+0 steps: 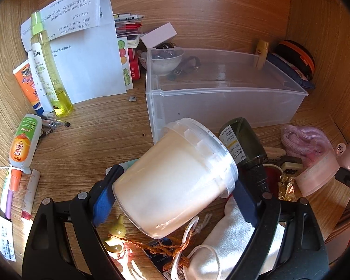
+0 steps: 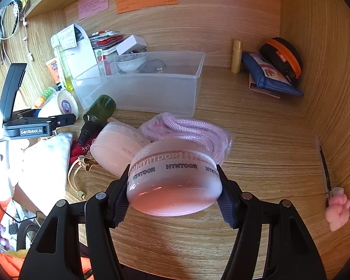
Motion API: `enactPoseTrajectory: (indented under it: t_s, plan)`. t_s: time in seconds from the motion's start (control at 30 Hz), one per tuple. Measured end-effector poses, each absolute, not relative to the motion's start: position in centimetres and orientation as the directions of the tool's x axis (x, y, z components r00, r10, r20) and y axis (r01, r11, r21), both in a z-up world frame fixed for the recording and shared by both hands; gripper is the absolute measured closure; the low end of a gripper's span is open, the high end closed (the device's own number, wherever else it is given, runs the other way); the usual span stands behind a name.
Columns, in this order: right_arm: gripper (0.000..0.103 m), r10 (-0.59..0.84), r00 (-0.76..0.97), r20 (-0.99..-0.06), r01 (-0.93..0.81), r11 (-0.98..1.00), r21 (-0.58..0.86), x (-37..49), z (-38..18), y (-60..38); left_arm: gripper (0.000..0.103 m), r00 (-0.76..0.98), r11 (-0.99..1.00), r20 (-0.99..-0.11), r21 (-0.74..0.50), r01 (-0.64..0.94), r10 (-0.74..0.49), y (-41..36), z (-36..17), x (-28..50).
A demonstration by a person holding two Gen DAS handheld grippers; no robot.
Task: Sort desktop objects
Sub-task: 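Carry the white tub and pink jar over the clear plastic box with both grippers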
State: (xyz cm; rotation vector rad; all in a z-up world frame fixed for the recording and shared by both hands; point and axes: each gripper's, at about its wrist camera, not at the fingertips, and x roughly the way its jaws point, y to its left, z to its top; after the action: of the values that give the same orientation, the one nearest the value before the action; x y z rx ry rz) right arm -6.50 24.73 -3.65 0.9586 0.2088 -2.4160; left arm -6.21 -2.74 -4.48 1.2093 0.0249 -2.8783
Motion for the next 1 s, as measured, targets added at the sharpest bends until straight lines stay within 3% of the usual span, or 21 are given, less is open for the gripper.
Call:
enactPoseTrajectory:
  t_s: [0.6, 1.0]
  plan:
    - [0.042, -0.447, -0.642, -0.623, 0.536, -0.843, 0.052, -11.2, 1.3, 23.5, 0.014, -0.792, -0.998, -0.609, -0.025, 0.061, -0.033, -5.1, 2.5, -5.7]
    - [0.042, -0.511, -0.607, -0.609, 0.584, -0.806, 0.095, -16.0, 4.2, 20.4, 0.014, -0.786, -0.995, -0.615, -0.095, -0.003, 0.061, -5.2, 4.9, -8.9]
